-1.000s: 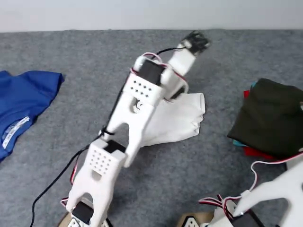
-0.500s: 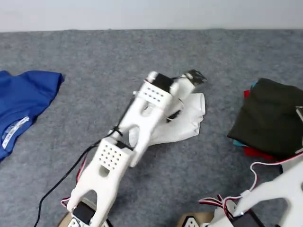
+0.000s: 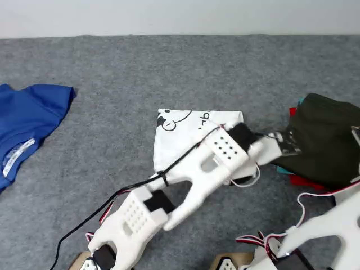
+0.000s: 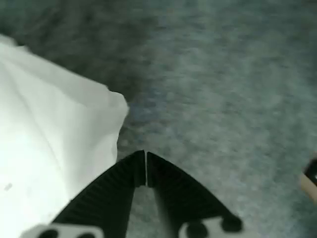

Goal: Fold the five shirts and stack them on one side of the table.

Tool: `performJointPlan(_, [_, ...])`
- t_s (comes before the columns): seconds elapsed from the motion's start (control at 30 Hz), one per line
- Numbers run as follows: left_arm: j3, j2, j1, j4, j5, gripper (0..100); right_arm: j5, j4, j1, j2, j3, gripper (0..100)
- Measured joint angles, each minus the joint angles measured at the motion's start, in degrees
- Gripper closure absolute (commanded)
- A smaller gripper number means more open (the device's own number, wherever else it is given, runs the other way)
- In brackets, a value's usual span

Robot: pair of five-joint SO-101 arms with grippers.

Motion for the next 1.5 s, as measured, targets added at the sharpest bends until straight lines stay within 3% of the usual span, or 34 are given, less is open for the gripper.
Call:
performJointPlan(0.13, [0.6,-6.3,-2.5,0.0,-0.1,99,0.0,0.0,0.0,0.0,0.0,95.5])
performJointPlan(0.27, [0.6,-8.3,-9.8,-0.4,-3.3,99,0.0,0.0,0.0,0.0,0.0,95.5])
performJointPlan(0.47, [0.6,-5.9,-22.4,-8.4,-4.9,99,0.0,0.0,0.0,0.0,0.0,95.5])
performJointPlan(0.6, [0.6,0.2,-25.3,-12.6,-4.9,99,0.0,0.0,0.0,0.0,0.0,95.5])
performJointPlan(0.87, [0.6,7.4,-21.7,-12.8,-4.9,99,0.2,0.0,0.0,0.0,0.0,95.5])
performJointPlan(1.2, [-1.6,7.4,-9.6,-0.8,-8.1,99,0.2,0.0,0.0,0.0,0.0,95.5])
performJointPlan(1.5, [-1.3,1.0,-2.6,-0.3,-8.0,99,0.2,0.0,0.0,0.0,0.0,95.5])
